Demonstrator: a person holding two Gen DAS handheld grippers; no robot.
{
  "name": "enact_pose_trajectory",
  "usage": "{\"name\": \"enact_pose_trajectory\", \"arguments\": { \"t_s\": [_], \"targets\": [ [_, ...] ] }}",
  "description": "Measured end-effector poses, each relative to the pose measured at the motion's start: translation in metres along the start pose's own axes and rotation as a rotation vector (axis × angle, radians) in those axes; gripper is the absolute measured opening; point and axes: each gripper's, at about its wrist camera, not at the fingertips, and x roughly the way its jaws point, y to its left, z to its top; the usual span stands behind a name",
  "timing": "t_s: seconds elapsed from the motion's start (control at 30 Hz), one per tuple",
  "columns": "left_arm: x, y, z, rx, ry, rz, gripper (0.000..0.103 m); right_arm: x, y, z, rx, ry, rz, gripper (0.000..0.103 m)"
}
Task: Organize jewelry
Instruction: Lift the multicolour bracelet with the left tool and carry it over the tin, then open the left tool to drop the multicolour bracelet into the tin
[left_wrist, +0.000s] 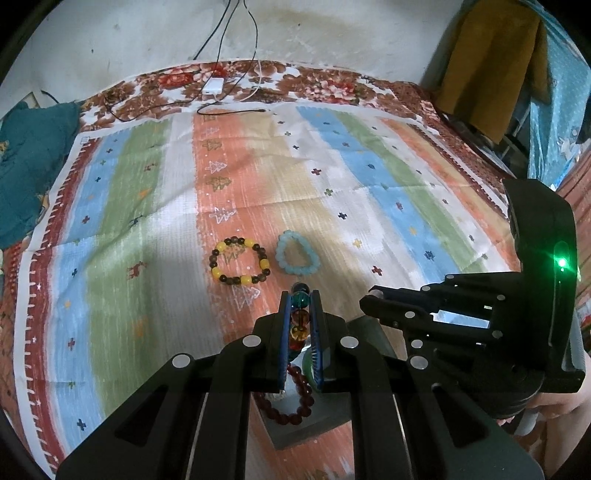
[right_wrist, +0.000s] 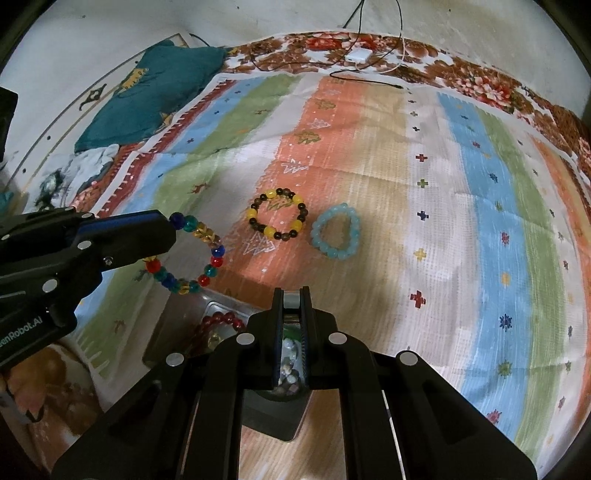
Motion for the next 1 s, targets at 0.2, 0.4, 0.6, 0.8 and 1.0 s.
{"name": "enact_pose_trajectory", "arguments": {
  "t_s": [0.2, 0.4, 0.6, 0.8, 1.0],
  "targets": [
    [-0.005, -0.001, -0.011, -0.007, -0.001, -0.007, 0.009, -0.003, 0.002, -0.007, 0.008, 0.000, 0.005, 0.009],
    [-0.006, -0.003, -0.020, -0.006, 0.007, -0.008, 0.009, -0.004, 0.005, -0.013, 0.007, 0.008, 0.017, 0.009],
    [-0.003, -0.003, -0.026, -0.016, 0.040, -0.034, 0.009, -0.004, 0.007, -0.020, 0.010, 0.022, 0.032, 0.009],
    [-0.001, 0.009, -0.026, -0.064, 0.048, 0.002, 0.024, -0.004, 0.002, -0.020, 0.044, 0.021, 0.047, 0.044],
    [0.000, 0.024, -0.022, -0.107, 0.041, 0.033, 0.031, -0.001, -0.002, -0.018, 0.056, 0.024, 0.037, 0.044]
  ]
}}
